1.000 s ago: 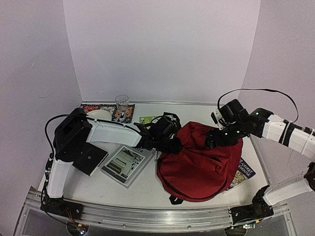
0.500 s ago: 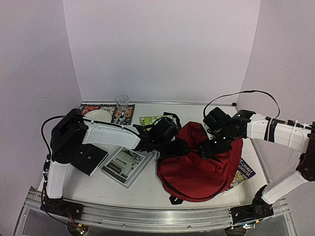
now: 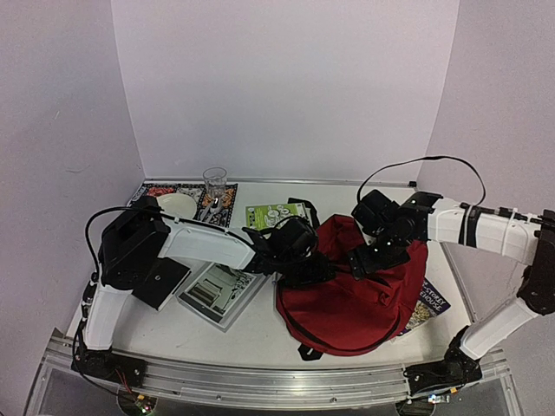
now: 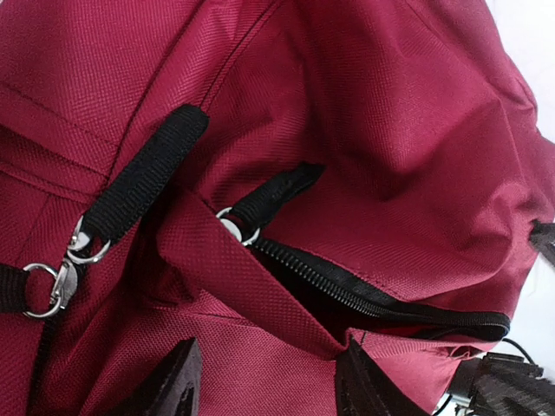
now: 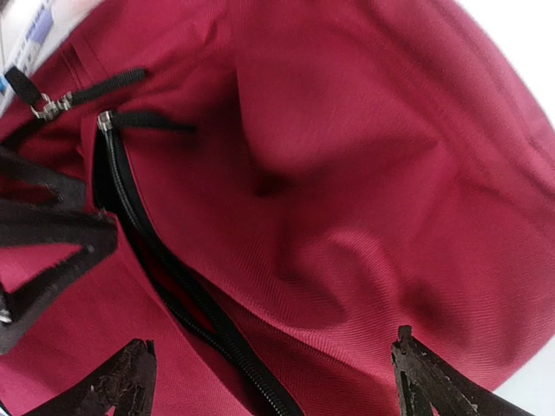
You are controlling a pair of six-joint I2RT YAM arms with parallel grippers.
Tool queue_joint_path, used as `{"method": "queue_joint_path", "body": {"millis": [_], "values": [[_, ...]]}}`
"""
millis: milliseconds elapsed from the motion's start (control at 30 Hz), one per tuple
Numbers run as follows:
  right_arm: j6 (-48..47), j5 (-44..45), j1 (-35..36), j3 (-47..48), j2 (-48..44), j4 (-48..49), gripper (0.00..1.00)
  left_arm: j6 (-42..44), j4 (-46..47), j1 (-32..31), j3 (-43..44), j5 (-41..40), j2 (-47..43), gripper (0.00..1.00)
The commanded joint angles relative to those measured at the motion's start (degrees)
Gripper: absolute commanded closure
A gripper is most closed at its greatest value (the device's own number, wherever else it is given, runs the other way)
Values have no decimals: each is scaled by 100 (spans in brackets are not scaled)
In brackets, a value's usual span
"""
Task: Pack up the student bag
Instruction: Pick up the lower front pocket of the student bag.
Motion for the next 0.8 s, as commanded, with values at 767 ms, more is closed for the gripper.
{"method": "queue_joint_path", "body": {"millis": [767], "values": [[-128,885,263,575,1548,-496,6,-12,208,-36,-236,67,203,55]]}}
